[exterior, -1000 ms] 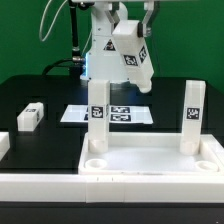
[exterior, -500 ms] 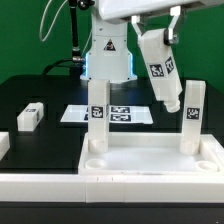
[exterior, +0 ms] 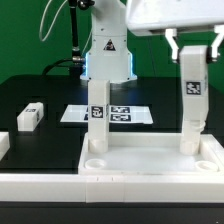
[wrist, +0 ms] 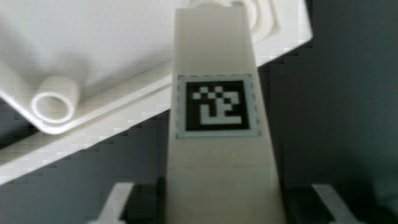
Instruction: Assemble desk
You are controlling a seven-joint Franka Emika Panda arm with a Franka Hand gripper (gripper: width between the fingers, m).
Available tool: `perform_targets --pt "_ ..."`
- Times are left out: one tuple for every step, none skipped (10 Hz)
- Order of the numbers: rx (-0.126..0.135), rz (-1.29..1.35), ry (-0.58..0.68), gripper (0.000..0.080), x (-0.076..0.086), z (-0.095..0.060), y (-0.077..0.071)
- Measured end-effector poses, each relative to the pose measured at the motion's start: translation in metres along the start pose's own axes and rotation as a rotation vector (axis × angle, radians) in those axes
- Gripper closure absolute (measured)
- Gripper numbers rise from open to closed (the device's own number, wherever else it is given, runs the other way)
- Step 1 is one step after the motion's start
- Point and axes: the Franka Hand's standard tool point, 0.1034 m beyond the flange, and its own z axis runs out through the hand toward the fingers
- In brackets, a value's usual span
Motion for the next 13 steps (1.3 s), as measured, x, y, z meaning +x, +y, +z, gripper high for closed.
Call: perform_targets --pt "0.002 0.002 -0.003 0.0511 -0.001 0.001 0.000" --pt "0.004 0.002 -0.005 0.0511 -0.002 0.001 -0.001" --pt "0.004 0.003 -0.006 0.0511 -0.002 0.001 -0.001" --pt "0.010 -0.027 0.006 0.0511 0.001 0.002 0.000" --pt "0.033 -0.110 0.065 0.0511 0.010 0.006 -0.001" --pt "0.035 -0.187 0.091 0.0511 0.013 0.010 -0.003" --pt "0.052 -0.317 0.146 0.0511 0.018 0.011 -0.011" --pt "0.053 -0.394 0.168 0.0511 0.020 0.012 -0.010" --pt "0.054 -0.369 0.164 0.0511 0.020 0.012 -0.009" --pt "0.056 -0.362 0.164 0.0511 0.020 0.012 -0.009" --pt "0.055 -0.363 0.163 0.0511 0.020 0.013 -0.009" --pt "0.060 -0.367 0.173 0.0511 0.019 0.013 -0.011" --pt "0.075 -0.382 0.198 0.0511 0.012 0.017 -0.016"
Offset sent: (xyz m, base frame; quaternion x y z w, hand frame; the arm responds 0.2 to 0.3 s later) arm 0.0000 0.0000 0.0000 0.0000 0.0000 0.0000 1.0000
